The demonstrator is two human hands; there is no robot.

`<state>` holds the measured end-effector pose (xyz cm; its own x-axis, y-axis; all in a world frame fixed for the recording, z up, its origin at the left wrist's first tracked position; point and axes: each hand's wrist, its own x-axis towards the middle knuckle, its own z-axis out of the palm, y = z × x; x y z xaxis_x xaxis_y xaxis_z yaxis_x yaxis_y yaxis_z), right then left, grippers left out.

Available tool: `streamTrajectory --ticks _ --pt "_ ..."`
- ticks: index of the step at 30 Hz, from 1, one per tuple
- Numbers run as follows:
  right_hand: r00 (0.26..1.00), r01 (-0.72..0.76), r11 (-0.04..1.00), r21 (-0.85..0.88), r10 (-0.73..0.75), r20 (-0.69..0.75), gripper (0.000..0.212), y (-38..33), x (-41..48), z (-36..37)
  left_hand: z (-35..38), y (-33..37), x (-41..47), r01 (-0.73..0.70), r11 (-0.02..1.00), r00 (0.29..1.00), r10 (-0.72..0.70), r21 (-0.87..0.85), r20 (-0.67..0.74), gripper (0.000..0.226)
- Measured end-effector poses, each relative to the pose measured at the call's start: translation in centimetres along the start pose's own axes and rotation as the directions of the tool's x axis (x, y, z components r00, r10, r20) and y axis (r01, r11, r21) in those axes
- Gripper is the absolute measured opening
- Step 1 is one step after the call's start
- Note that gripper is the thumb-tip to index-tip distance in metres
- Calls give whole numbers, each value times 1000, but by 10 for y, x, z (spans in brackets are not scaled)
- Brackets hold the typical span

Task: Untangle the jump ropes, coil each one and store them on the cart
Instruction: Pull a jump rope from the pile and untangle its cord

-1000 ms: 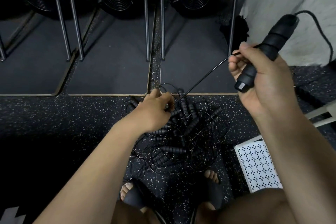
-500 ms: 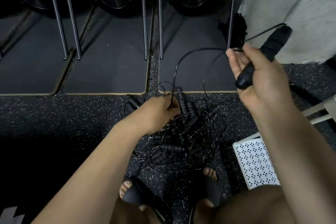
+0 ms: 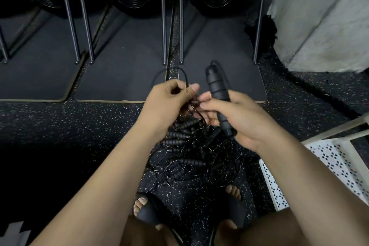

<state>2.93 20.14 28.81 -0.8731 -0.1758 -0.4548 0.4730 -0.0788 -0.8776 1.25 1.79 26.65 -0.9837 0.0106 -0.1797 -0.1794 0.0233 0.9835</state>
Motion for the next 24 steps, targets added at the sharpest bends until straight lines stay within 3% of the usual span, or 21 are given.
streamTrajectory --ticks 3,7,11,13,16,20,24 --pt "998 -19 991 -134 27 57 26 3 -6 10 -4 1 5 45 994 997 -51 -102 -52 26" --pt "996 23 966 -257 -1 88 28 2 -11 14 -10 3 5 61 994 990 -72 -87 -123 16" --pt "993 59 968 -243 -31 118 26 -4 -15 10 -12 7 2 160 986 977 -164 -39 -138 33" --pt "993 85 977 -193 -68 92 25 -11 -16 5 -10 10 -3 251 968 965 -250 6 -73 44" --pt "994 112 994 -19 -112 0 25 -22 -13 -8 0 11 -12 360 925 913 -376 122 159 59" --pt "982 180 956 231 -160 -101 19 -35 -6 -31 13 6 -24 284 915 821 -386 286 421 65" --pt "958 243 895 374 -161 -237 9 -41 -1 -48 18 2 -31 189 888 790 -391 420 471 47"
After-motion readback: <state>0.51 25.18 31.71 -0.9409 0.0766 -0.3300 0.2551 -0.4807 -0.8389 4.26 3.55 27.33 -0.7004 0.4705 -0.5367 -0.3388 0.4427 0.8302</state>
